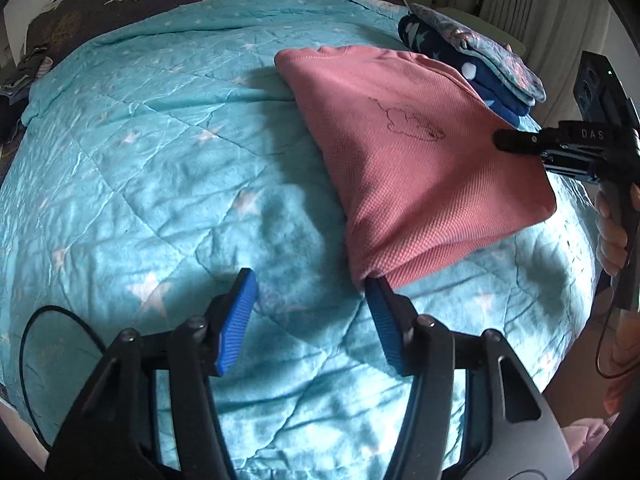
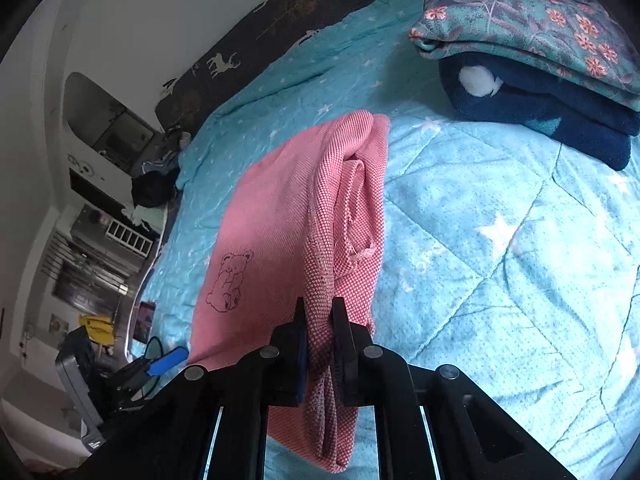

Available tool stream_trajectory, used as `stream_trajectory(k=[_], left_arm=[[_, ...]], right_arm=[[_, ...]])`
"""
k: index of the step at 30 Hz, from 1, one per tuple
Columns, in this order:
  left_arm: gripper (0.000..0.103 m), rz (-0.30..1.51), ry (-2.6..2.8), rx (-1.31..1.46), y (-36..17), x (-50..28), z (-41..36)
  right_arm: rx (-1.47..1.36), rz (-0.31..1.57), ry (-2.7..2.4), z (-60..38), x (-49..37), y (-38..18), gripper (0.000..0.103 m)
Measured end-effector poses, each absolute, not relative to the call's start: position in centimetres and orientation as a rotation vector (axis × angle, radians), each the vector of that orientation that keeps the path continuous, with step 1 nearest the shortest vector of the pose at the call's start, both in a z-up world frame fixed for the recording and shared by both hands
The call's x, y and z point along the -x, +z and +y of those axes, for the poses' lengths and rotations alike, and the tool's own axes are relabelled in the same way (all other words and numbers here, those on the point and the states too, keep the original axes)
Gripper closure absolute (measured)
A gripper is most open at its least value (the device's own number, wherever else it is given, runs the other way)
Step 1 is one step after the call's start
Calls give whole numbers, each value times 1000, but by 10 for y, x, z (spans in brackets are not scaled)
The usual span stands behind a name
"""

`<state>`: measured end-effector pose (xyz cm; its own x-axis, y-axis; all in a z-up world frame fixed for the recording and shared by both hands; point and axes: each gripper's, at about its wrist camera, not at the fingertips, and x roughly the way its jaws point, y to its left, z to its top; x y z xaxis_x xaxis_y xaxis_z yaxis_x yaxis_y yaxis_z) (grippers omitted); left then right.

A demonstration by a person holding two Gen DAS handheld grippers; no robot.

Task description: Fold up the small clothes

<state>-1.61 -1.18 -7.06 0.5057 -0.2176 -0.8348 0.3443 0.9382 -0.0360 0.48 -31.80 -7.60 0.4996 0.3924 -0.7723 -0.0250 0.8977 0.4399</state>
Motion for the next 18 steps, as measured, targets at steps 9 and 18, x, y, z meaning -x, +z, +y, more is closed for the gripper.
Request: stream_trajectory(k=[9,18], left_arm=[[49,946,-502,8,-54,15,-2],[99,994,-527,-26,-70,18,-9]], right_arm=[[-408,968,292,-328,6,-52,81],[-425,997,222,-326,-10,-76,96]])
